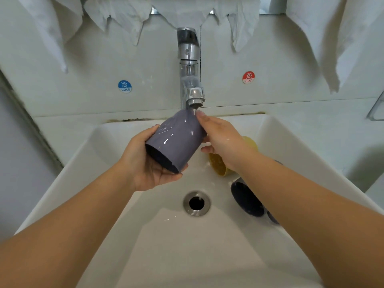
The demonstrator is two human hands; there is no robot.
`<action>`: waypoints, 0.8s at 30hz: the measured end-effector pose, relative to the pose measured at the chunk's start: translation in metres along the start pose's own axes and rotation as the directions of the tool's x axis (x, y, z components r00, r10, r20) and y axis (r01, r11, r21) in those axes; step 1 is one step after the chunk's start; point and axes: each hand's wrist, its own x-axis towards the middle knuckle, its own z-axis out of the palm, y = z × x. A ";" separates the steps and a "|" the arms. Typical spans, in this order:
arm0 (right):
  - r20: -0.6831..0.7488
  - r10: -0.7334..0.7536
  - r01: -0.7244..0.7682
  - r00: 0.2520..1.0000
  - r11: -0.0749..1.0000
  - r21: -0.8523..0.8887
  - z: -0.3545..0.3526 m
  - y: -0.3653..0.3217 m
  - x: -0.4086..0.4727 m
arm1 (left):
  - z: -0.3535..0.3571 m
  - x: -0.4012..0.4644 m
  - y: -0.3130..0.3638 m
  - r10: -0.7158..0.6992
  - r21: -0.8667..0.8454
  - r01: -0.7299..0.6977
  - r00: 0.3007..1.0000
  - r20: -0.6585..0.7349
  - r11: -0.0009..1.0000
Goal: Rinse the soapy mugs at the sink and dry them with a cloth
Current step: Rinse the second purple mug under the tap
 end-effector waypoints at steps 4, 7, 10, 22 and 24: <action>0.109 -0.026 0.028 0.994 0.999 -0.018 -0.001 0.004 0.001 | -0.002 -0.001 0.002 -0.009 -0.010 0.009 1.000 -0.013 1.000; 0.160 -0.035 0.034 0.986 0.999 0.004 0.002 0.007 0.001 | -0.005 -0.002 0.004 -0.030 -0.035 0.030 1.000 -0.004 0.999; 0.122 -0.030 0.023 0.992 0.998 0.061 0.001 0.007 0.001 | -0.004 -0.003 0.004 -0.035 -0.092 0.034 0.999 -0.010 0.995; 0.092 -0.093 0.096 0.991 0.995 -0.034 0.003 0.006 0.001 | 0.004 -0.006 0.009 -0.100 -0.076 0.094 0.992 -0.081 0.993; 0.055 -0.099 0.099 0.994 0.995 -0.005 0.000 0.002 0.000 | 0.008 -0.010 0.010 -0.050 0.009 0.050 0.999 -0.014 0.999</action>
